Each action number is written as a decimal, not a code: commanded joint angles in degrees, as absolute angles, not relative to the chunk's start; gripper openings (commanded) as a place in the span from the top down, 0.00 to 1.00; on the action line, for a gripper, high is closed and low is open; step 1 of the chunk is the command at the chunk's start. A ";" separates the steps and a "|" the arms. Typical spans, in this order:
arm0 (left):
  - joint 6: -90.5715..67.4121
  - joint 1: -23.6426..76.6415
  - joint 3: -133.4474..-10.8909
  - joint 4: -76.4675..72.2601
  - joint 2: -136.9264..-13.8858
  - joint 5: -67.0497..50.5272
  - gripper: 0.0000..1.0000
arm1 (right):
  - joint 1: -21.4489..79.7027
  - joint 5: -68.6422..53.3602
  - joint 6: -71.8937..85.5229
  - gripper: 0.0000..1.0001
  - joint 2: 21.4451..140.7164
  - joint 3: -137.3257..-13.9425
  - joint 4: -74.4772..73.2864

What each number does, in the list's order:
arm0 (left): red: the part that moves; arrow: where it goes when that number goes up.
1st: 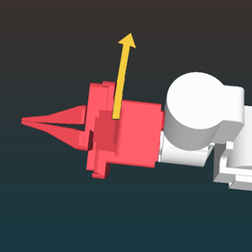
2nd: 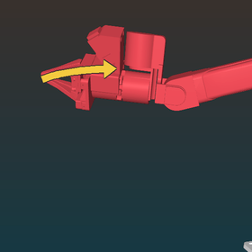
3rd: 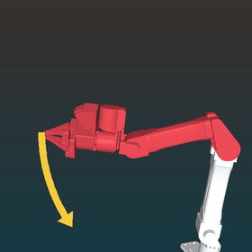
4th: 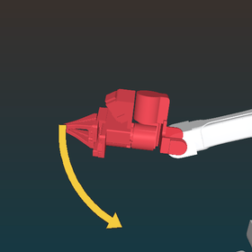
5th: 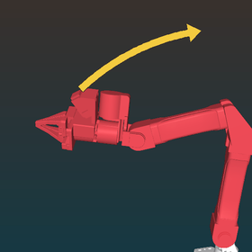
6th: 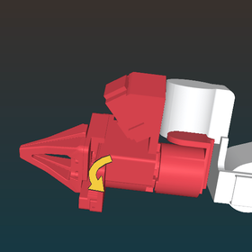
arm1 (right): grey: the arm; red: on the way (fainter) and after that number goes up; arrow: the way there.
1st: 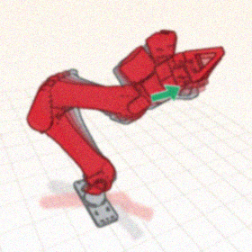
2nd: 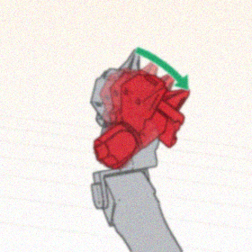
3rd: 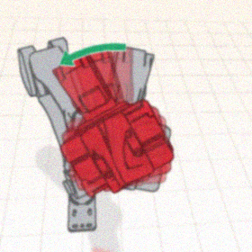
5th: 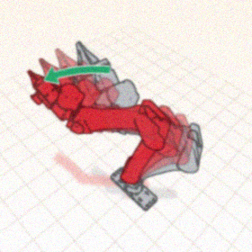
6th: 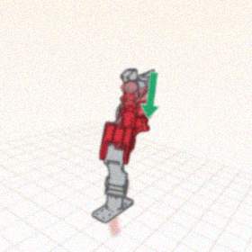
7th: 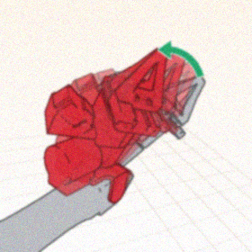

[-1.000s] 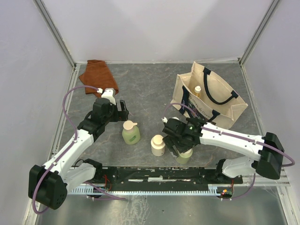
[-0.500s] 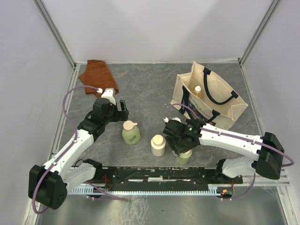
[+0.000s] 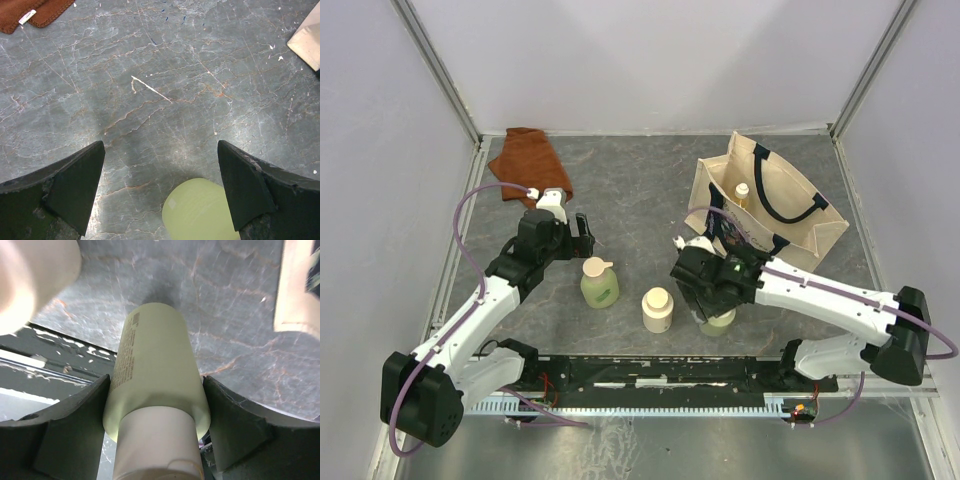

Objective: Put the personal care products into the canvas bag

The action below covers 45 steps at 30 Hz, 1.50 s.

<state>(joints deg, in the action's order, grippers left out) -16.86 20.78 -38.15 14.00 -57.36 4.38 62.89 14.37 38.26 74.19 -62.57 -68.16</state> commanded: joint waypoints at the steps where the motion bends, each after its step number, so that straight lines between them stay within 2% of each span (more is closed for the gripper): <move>1: -16.35 21.10 -38.08 11.65 -56.74 4.49 0.01 | 63.00 23.01 36.06 0.91 74.62 -74.52 -69.94; 6: -16.39 21.17 -38.14 11.62 -56.82 4.35 0.00 | 61.99 30.54 30.20 0.97 80.33 -90.19 -71.10; 13: -16.17 21.09 -38.14 11.61 -56.34 4.44 0.00 | 54.71 30.93 21.59 1.00 87.28 -111.70 -69.40; 22: -16.12 21.11 -38.32 11.63 -56.52 4.05 0.00 | 42.51 30.18 14.59 1.00 92.74 -127.12 -66.63; 32: -16.04 21.05 -38.40 11.67 -56.47 3.88 0.00 | 31.98 31.98 13.45 1.00 92.35 -128.05 -66.48; 40: -16.08 21.13 -38.32 11.61 -56.42 3.53 0.00 | 18.86 18.70 17.75 1.00 89.73 -111.52 -62.09; 45: -16.17 21.06 -38.28 11.45 -56.56 3.43 0.01 | 16.35 15.54 18.49 1.00 89.34 -103.64 -59.70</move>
<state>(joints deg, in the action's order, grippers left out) -16.86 20.78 -38.15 13.96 -57.36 4.16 16.88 19.42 16.97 92.58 -106.08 -67.51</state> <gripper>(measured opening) 0.996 0.768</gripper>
